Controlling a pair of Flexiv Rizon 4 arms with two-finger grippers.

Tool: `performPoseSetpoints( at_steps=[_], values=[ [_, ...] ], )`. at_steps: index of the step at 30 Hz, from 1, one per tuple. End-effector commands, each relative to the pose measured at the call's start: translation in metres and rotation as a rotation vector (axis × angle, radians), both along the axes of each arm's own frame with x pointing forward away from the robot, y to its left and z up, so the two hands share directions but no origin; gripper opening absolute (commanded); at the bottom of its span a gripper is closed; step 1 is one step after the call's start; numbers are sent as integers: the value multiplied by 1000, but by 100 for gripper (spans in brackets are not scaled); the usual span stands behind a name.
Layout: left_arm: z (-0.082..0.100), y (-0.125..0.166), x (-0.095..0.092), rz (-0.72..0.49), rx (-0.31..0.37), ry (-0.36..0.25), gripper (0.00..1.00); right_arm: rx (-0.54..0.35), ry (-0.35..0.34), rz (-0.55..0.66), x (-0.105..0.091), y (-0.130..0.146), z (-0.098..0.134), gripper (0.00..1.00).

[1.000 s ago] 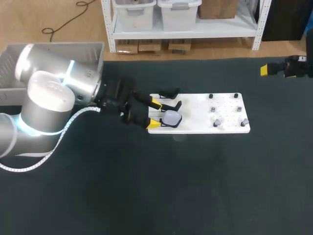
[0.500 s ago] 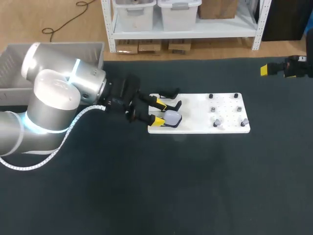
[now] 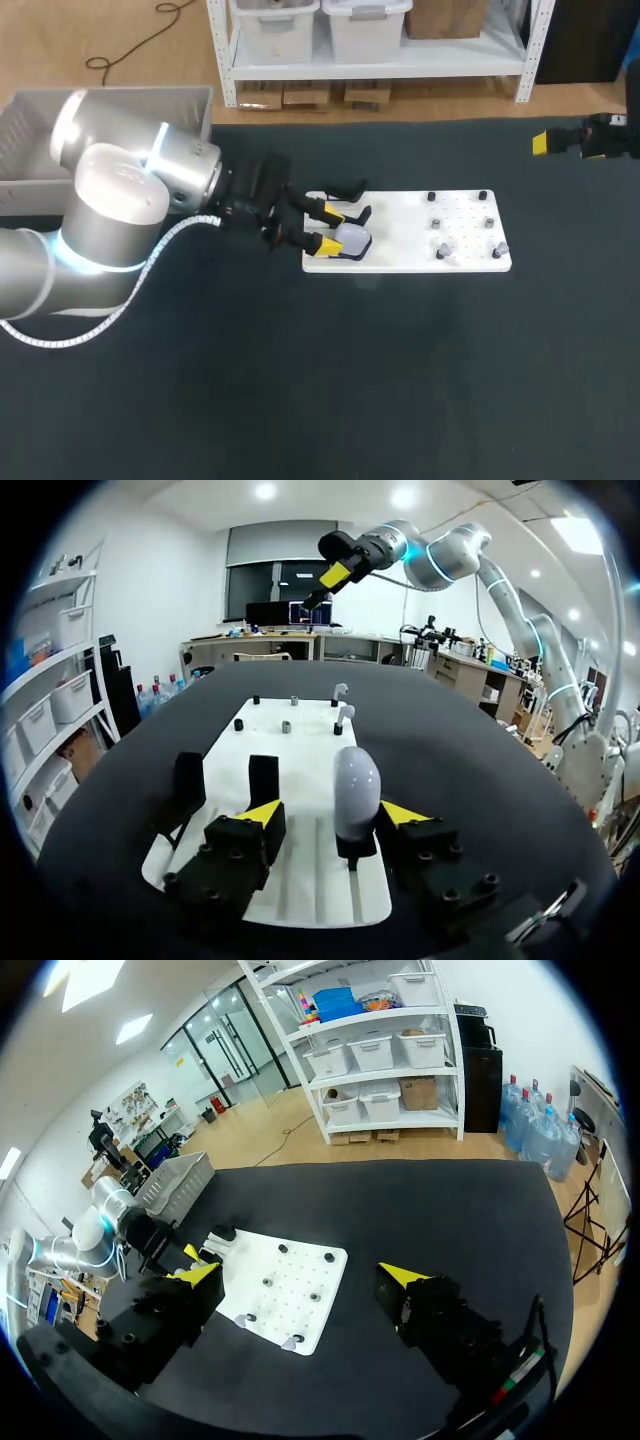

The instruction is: Pick up each earbud case from the left stands, insert the matching earbuds, close the lid, and place the case in the box.

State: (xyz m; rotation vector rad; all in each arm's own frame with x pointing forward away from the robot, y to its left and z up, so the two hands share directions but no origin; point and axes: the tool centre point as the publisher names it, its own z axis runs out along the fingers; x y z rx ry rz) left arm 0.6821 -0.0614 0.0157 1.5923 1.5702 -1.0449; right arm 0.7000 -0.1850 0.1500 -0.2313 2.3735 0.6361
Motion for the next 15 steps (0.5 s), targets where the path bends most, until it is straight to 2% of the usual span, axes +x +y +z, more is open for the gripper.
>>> performPoseSetpoints(
  at_steps=[1, 9, 15],
  values=[
    [-3, -1, -4, 5, -6, 2, 59, 0, 0, 0, 0, 0, 0, 100],
    [-3, -3, -8, 17, -18, 11, 64, 0, 0, 0, 0, 0, 0, 100],
    [-1, -5, -9, 26, -23, 4, 62, 0, 0, 0, 0, 0, 0, 100]
  ],
)
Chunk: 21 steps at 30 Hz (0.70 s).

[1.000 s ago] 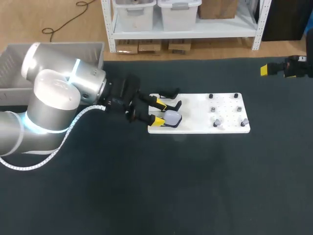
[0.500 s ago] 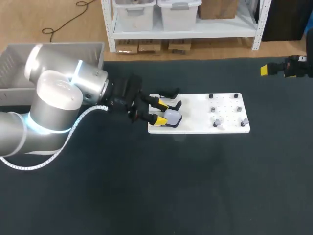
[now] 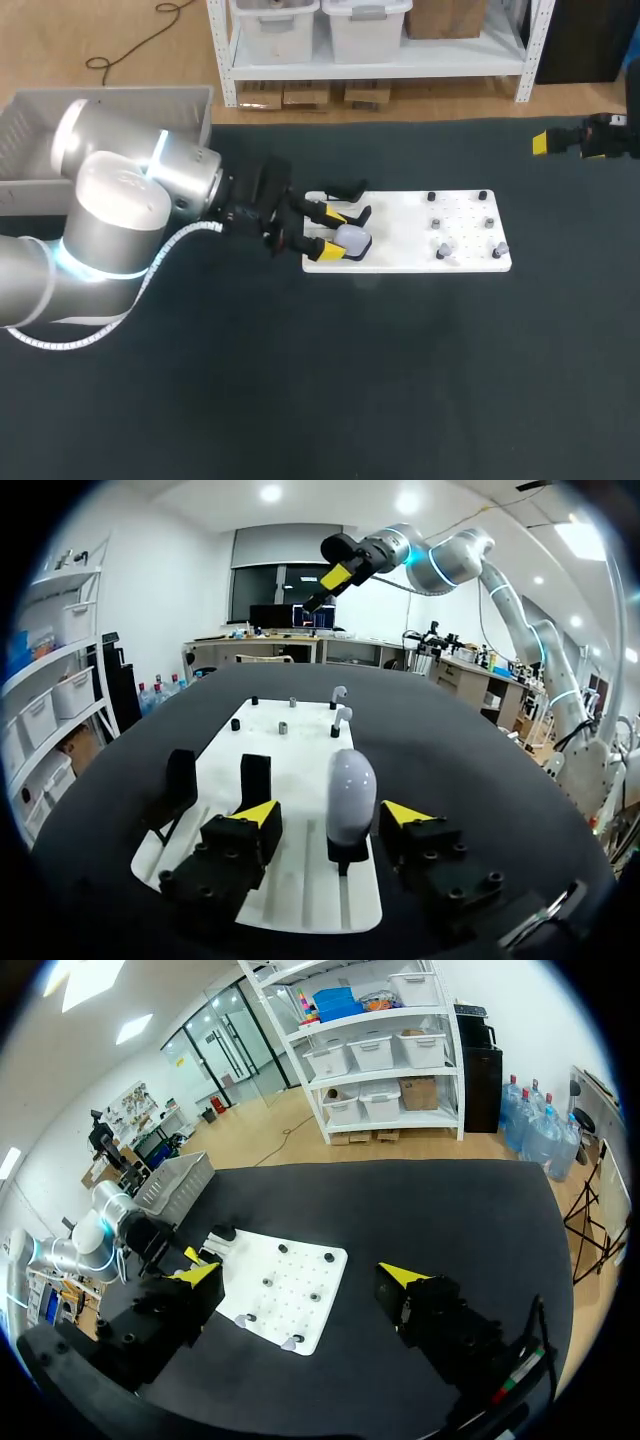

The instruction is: Pick up each earbud case from the left stands, insert the matching earbuds, close the lid, and place the case in the box.

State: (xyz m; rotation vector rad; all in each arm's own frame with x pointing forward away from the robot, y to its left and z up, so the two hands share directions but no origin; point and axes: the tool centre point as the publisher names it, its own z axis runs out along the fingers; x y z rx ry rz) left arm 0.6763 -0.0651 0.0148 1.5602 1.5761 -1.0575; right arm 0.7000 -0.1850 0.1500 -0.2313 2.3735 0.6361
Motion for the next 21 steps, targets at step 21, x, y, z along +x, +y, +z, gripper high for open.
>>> performPoseSetpoints(
  at_steps=[21],
  values=[
    [-1, -4, -9, 18, -20, -13, 54, 0, 0, 0, 0, 0, 0, 100]
  ],
)
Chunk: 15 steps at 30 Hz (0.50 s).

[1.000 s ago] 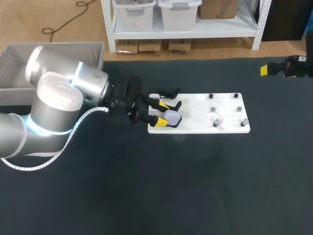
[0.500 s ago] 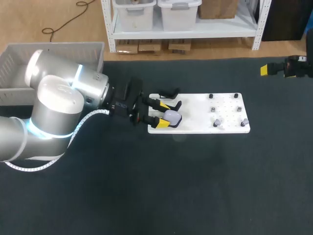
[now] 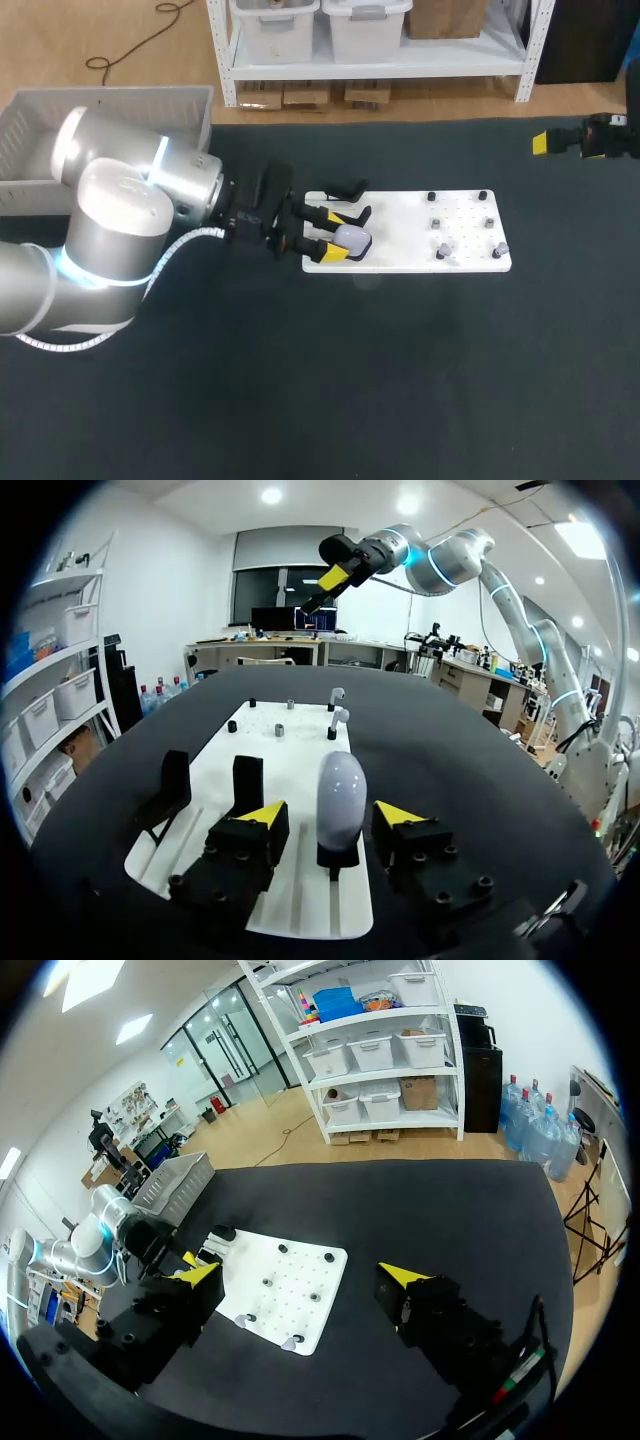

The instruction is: Pick up each earbud case from the left stands, insert the matching earbuds, close the lid, and place the case in the box.

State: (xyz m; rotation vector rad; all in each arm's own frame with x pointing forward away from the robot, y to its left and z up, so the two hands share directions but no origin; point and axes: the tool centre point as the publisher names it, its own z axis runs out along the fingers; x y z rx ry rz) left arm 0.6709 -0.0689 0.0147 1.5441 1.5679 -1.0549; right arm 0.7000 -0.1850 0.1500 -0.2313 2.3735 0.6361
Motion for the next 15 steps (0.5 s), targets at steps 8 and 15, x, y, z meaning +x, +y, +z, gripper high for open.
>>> performPoseSetpoints(
  at_steps=[8, 15],
  values=[
    [-1, -3, -5, 7, -10, -10, 53, 0, 0, 0, 0, 0, 0, 100],
    [-1, -3, -4, 8, -10, -12, 50, 0, 0, 0, 0, 0, 0, 100]
  ],
)
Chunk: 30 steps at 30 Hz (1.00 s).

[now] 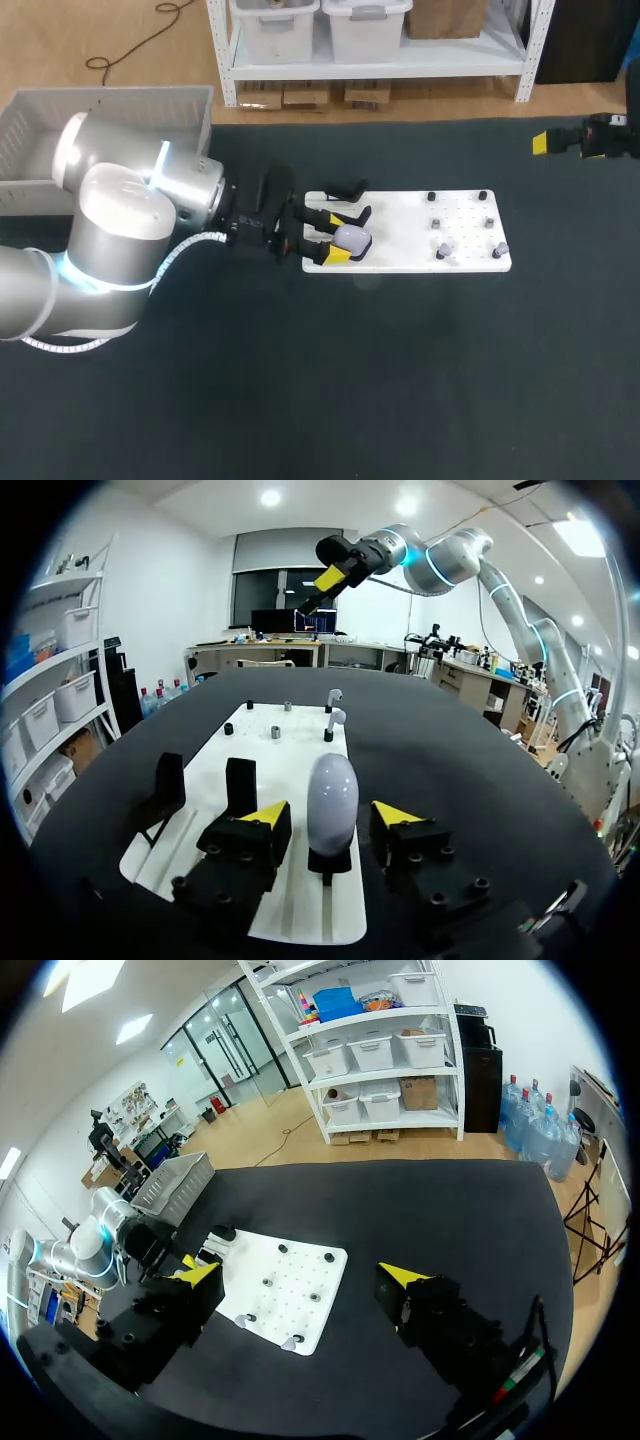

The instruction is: Pick up each earbud case from the left stands, insert the matching earbuds, close the lid, and place the case in the box.

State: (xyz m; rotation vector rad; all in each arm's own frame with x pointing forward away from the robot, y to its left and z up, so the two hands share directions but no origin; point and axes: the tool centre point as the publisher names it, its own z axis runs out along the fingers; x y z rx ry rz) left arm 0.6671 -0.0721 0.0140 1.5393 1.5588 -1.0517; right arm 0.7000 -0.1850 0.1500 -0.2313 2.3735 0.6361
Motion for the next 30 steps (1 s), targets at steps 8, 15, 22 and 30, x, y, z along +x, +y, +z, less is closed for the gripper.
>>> performPoseSetpoints(
  at_steps=[8, 15, 22, 30],
  values=[
    [0, 0, 0, 7, -5, -11, 47, 0, 0, 0, 0, 0, 0, 100],
    [-1, -1, -2, 2, -3, -12, 36, 0, 0, 0, 0, 0, 0, 100],
    [0, 0, -2, 3, -2, -20, 10, 0, 0, 0, 0, 0, 0, 100],
    [11, 4, -3, -3, -2, -84, 0, 0, 0, 0, 0, 0, 0, 100]
  ],
)
